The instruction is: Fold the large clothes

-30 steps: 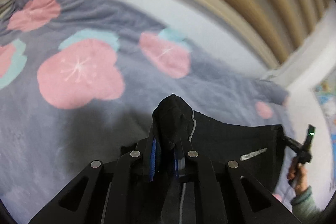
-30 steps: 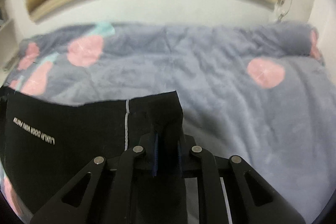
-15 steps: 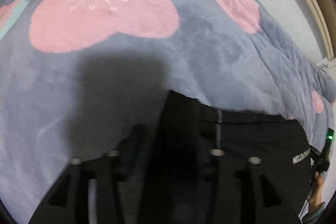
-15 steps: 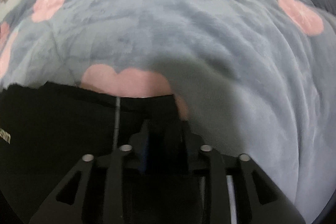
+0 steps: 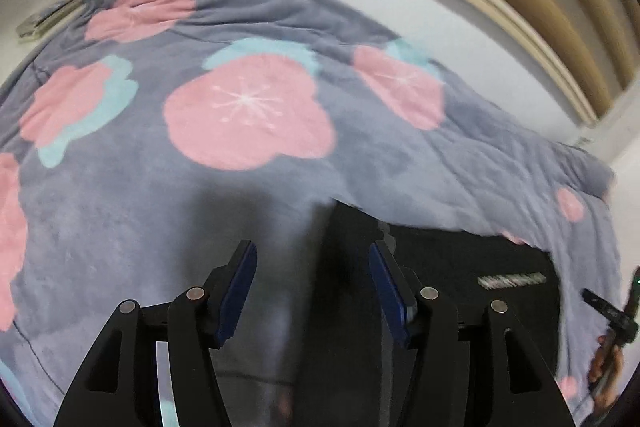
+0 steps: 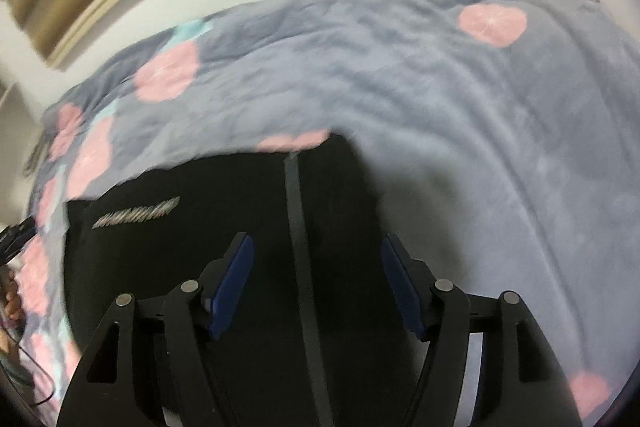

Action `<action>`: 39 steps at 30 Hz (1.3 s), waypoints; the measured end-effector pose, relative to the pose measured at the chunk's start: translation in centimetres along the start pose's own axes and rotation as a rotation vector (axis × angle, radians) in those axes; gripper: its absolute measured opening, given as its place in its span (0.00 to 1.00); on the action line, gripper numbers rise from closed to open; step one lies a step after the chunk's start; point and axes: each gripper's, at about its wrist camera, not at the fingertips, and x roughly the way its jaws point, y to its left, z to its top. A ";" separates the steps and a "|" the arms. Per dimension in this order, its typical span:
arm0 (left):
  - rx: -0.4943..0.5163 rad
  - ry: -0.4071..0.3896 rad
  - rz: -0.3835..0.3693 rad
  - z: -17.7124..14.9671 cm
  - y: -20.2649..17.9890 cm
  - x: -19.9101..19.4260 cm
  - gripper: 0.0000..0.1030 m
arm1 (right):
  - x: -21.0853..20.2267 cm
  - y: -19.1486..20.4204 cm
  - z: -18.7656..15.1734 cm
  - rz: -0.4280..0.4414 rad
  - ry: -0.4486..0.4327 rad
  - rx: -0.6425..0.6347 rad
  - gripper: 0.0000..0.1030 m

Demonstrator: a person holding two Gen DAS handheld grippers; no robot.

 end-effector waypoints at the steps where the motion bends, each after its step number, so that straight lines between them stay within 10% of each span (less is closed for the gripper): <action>1: 0.011 0.002 -0.032 -0.8 -1.2 -0.5 0.58 | -0.2 1.0 -1.0 0.021 0.009 -0.007 0.67; 7: 0.137 0.054 -0.162 -8.3 -10.7 -0.7 0.58 | 0.8 6.7 -6.1 0.007 0.032 -0.089 0.66; 15: 0.171 0.262 -0.055 -15.9 -13.9 6.9 0.58 | 6.6 7.9 -10.3 -0.066 0.163 -0.141 0.70; 24: 0.135 0.284 -0.095 -14.5 -13.1 7.6 0.59 | 5.7 7.4 -9.6 -0.035 0.163 -0.125 0.69; 32: 0.138 0.174 -0.171 -7.4 -13.7 5.7 0.60 | 5.0 7.8 -2.1 -0.033 0.048 -0.108 0.70; 39: 0.141 0.374 -0.073 -6.1 -13.8 13.9 0.66 | 12.5 6.6 -1.1 -0.019 0.203 -0.055 0.74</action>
